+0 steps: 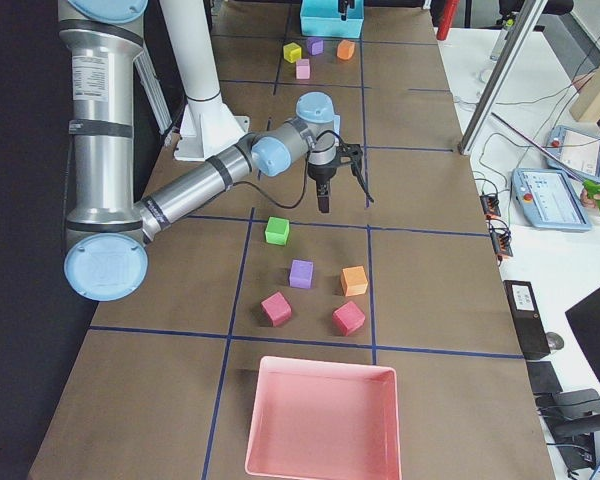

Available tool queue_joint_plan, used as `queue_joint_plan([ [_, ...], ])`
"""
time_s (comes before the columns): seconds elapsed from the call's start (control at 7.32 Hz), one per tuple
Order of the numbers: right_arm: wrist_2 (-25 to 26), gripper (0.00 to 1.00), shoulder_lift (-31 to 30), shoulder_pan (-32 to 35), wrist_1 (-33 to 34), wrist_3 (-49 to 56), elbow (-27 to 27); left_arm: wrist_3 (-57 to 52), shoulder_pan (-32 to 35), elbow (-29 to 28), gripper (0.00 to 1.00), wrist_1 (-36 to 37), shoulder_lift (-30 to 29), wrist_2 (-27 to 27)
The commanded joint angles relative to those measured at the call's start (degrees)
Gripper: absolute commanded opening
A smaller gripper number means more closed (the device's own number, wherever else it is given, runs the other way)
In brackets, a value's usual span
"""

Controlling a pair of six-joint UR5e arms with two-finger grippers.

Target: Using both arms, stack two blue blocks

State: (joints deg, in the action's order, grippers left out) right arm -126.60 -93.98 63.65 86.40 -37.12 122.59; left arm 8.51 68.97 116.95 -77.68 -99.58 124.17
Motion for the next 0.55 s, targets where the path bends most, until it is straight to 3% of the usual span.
queue_joint_plan([
  [0.0,-11.1,1.00,-5.4,17.0,0.4,24.8,-8.2,-25.2,14.4,-12.6,1.00,0.0,1.9,5.8],
  [0.14,-11.2,1.00,-7.3,19.6,0.4,30.8,-10.7,-32.3,18.3,-18.4,1.00,-0.2,1.9,6.1],
  [0.41,-11.0,1.00,-8.2,21.9,0.4,35.6,-13.4,-34.7,22.0,-23.6,1.00,-0.2,2.5,8.6],
])
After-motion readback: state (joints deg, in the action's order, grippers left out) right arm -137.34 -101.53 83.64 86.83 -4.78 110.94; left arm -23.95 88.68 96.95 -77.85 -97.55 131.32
